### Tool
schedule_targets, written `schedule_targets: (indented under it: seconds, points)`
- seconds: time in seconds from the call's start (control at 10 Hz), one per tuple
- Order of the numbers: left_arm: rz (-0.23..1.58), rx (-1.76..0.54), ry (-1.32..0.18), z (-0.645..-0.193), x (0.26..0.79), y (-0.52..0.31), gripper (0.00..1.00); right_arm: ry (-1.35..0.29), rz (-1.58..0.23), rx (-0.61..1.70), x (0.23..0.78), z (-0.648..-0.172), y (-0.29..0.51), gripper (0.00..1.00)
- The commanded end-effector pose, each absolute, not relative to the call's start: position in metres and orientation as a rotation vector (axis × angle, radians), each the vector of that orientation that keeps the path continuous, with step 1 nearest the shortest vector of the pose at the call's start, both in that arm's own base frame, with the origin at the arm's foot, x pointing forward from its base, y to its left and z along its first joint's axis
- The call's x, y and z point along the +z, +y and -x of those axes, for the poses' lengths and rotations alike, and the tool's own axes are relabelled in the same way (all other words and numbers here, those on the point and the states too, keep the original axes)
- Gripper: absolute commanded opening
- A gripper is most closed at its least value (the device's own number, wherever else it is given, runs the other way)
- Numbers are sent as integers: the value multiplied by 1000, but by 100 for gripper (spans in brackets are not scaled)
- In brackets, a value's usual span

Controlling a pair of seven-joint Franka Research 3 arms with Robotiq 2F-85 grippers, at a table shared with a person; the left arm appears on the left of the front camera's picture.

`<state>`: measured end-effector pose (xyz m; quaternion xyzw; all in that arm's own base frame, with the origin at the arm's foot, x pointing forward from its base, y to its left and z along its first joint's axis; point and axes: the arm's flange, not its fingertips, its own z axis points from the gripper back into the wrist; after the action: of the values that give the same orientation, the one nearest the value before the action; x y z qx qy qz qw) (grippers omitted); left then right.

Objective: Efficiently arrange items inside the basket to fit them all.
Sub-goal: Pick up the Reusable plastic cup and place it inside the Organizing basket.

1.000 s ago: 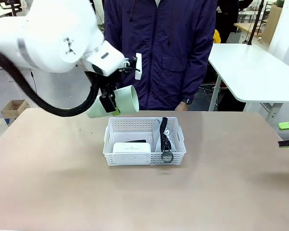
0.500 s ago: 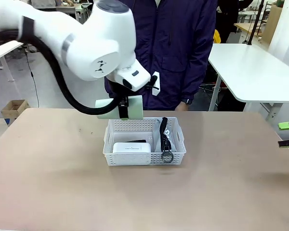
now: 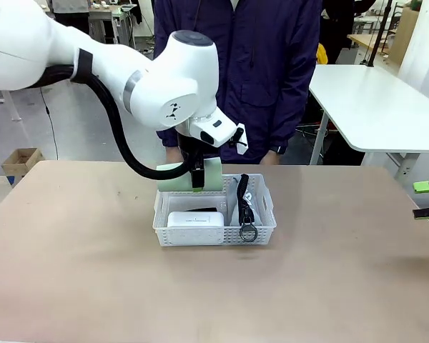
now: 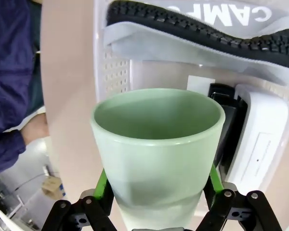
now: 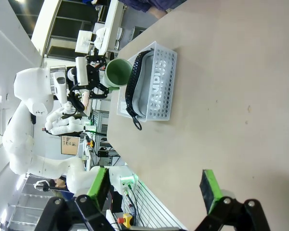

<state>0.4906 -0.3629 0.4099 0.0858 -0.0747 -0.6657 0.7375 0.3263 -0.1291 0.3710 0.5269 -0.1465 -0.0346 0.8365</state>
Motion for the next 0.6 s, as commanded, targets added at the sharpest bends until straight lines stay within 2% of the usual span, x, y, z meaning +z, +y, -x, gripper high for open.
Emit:
schedule_targets:
  seconds: [0.0, 0.5]
  points:
    - [-213, -1469, -153, -494, 403, -369, 88, -311, -1129, -87, 376, -326, -128, 100]
    - [-213, -1480, -147, -504, 379, -373, 88, -311, -1129, -87, 376, -326, -128, 100]
